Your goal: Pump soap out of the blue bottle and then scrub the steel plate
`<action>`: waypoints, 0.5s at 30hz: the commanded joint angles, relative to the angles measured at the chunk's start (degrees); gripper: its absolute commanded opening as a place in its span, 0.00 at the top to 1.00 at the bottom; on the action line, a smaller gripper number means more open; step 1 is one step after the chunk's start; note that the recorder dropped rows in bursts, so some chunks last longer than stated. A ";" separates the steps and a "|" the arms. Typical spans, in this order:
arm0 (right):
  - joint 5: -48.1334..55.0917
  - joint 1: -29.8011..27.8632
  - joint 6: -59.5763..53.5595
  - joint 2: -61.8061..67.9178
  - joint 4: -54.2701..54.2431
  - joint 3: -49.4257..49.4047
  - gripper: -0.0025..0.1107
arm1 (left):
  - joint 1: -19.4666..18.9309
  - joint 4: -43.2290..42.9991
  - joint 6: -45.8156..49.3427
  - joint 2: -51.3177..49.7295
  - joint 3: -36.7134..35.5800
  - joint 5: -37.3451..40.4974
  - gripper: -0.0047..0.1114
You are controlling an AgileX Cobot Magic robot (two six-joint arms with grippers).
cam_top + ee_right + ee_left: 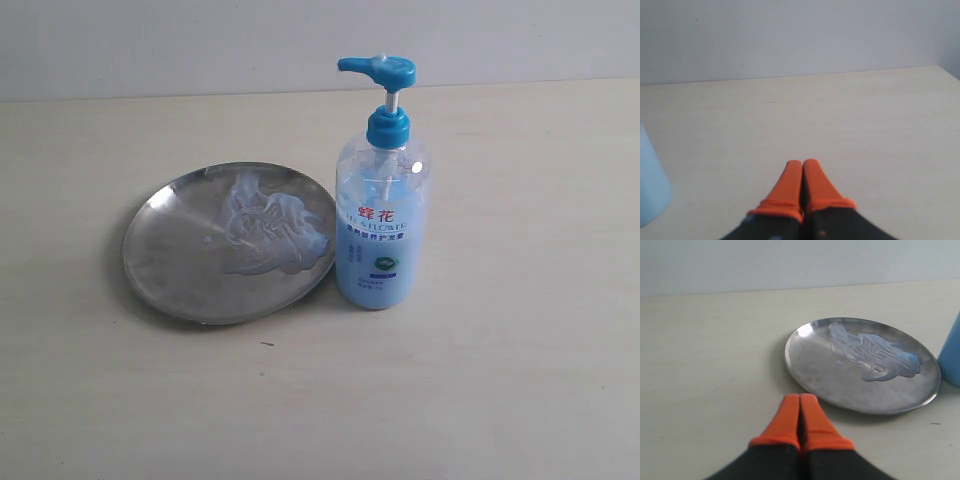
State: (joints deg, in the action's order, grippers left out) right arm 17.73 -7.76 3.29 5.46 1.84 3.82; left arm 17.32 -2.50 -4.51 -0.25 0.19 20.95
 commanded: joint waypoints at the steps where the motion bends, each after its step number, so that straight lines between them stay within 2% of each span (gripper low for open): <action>1: -0.33 -0.39 -0.23 4.75 0.01 4.34 0.98 | -0.01 0.13 0.03 0.25 -0.19 -0.77 0.96; 15: -0.33 -0.39 -0.23 20.87 0.01 16.78 0.98 | -0.01 0.13 0.03 0.25 -0.19 -0.77 0.96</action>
State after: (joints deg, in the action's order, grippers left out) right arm 17.73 -7.76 3.29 24.07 1.84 18.72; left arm 17.32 -2.50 -4.51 -0.25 0.19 20.95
